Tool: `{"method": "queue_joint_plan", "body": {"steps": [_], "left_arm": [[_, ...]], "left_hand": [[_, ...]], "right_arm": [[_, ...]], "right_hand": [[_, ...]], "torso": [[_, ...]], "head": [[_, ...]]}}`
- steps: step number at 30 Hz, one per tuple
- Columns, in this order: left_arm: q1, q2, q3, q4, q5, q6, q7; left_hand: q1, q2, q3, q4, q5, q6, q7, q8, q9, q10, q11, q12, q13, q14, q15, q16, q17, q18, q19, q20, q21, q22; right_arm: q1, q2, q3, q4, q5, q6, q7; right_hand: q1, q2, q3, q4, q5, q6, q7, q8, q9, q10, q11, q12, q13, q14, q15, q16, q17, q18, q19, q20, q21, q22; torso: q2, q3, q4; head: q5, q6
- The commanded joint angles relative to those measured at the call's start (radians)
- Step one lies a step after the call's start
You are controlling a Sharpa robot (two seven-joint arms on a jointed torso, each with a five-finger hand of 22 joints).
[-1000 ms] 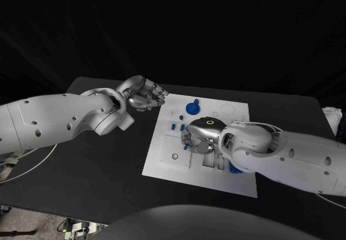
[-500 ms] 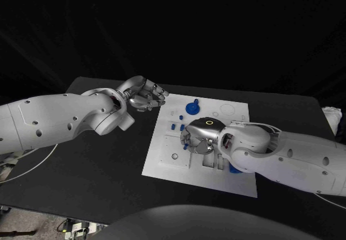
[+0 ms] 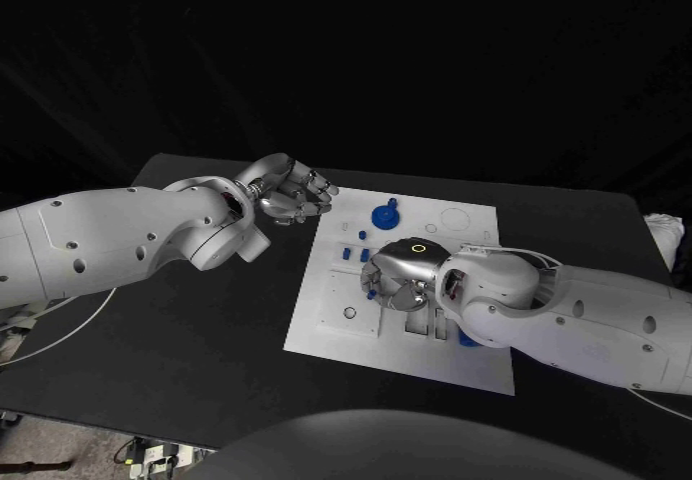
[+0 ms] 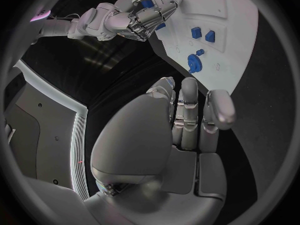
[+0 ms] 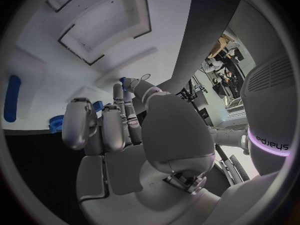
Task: Assemble the parts on the task board
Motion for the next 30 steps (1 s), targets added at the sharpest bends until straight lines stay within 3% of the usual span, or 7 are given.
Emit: {"method": "queue_joint_plan", "body": {"steps": [1,6,17,20,24,28,30], "left_arm": [[0.0,0.004,0.001,0.001,0.002,0.022,-0.003],[0.0,0.006,0.001,0.0,0.002,0.027,-0.005],[0.0,0.008,0.001,-0.003,0.002,0.037,-0.009],[0.0,0.008,0.001,-0.003,0.002,0.039,-0.008],[-0.001,0.008,0.001,-0.004,0.002,0.039,-0.005],[-0.001,0.008,0.001,-0.005,0.003,0.04,0.003],[-0.002,0.01,0.001,-0.008,0.006,0.039,0.013]], "left_hand": [[-0.008,0.006,0.008,0.0,0.006,0.0,0.007,0.001,-0.002,0.002,0.003,-0.004,-0.002,0.001,0.007,0.003,-0.002,0.001,-0.002,0.006,-0.007,0.147],[-0.008,0.006,0.008,0.0,0.006,0.0,0.007,0.001,-0.002,0.002,0.003,-0.004,-0.002,0.001,0.007,0.004,-0.002,0.001,-0.002,0.007,-0.007,0.147],[-0.004,0.005,0.015,-0.001,0.013,0.0,0.008,0.0,-0.002,-0.002,0.005,-0.007,-0.006,-0.003,0.008,0.005,-0.004,0.003,-0.006,0.009,-0.014,0.145],[-0.004,0.004,0.016,-0.001,0.014,-0.001,0.008,0.0,-0.002,-0.002,0.005,-0.007,-0.006,-0.003,0.009,0.005,-0.005,0.003,-0.007,0.009,-0.015,0.144],[-0.004,0.004,0.016,-0.002,0.014,-0.001,0.008,0.0,-0.002,-0.003,0.005,-0.007,-0.006,-0.004,0.009,0.005,-0.005,0.003,-0.007,0.009,-0.015,0.144],[-0.003,0.004,0.017,-0.001,0.016,-0.001,0.008,-0.001,-0.002,-0.003,0.006,-0.007,-0.007,-0.004,0.009,0.005,-0.005,0.004,-0.008,0.01,-0.016,0.144],[-0.003,0.006,0.02,-0.001,0.018,0.0,0.008,0.0,-0.002,-0.003,0.006,-0.007,-0.007,-0.005,0.009,0.006,-0.006,0.004,-0.007,0.01,-0.014,0.144]], "right_arm": [[-0.002,-0.001,0.0,0.002,-0.014,0.025,0.002],[-0.004,-0.005,0.0,0.003,-0.009,0.025,0.003],[-0.005,-0.02,0.0,0.003,0.005,-0.006,0.018],[-0.005,-0.036,0.0,0.009,0.007,-0.049,0.023],[-0.001,-0.071,0.0,0.025,0.018,-0.11,0.032],[0.023,-0.117,0.002,0.045,0.059,-0.174,0.064],[0.043,-0.144,0.003,0.051,0.095,-0.211,0.096]], "right_hand": [[-0.005,-0.003,-0.008,-0.001,-0.038,-0.023,-0.008,-0.017,-0.003,-0.018,0.003,-0.009,0.001,-0.01,0.002,-0.006,-0.007,0.007,-0.013,0.0,-0.012,0.163],[-0.018,-0.009,-0.02,0.01,-0.109,-0.06,-0.029,-0.049,-0.009,-0.071,0.016,-0.019,0.005,-0.022,0.008,-0.013,-0.023,0.01,-0.028,0.005,-0.034,0.157],[-0.034,-0.026,-0.047,0.029,-0.164,-0.149,-0.066,-0.137,-0.057,-0.206,0.034,-0.046,0.002,-0.036,0.023,-0.013,-0.038,0.013,-0.038,0.02,-0.054,0.153],[-0.033,-0.027,-0.059,0.032,-0.179,-0.162,-0.078,-0.151,-0.068,-0.224,0.035,-0.043,0.003,-0.036,0.024,-0.01,-0.037,0.013,-0.036,0.021,-0.054,0.154],[-0.034,-0.028,-0.068,0.036,-0.183,-0.162,-0.082,-0.155,-0.074,-0.235,0.036,-0.041,0.004,-0.022,0.024,0.005,-0.014,0.008,-0.021,0.022,-0.033,0.161],[-0.06,-0.026,-0.102,0.071,-0.205,-0.126,-0.078,-0.151,-0.085,-0.223,0.038,-0.012,0.011,0.019,0.027,0.048,0.047,-0.008,0.032,0.022,0.042,0.184],[-0.119,-0.018,-0.125,0.118,-0.146,-0.08,-0.092,-0.141,-0.091,-0.173,0.029,0.016,0.016,0.068,0.02,0.097,0.133,-0.031,0.098,0.019,0.143,0.215]], "torso": [[0.0,0.0,0.0005],[0.0,0.0001,-0.0001],[0.0,-0.0003,0.0005],[0.0,-0.0003,0.0007],[-0.001,-0.0003,-0.0001],[0.0,-0.0003,0.0008],[0.0,0.0002,-0.0007]], "head": [[0.001,0.0],[0.001,0.0],[-0.002,0.0],[-0.002,0.0],[0.0,0.0],[-0.006,0.0],[-0.01,0.0]]}}
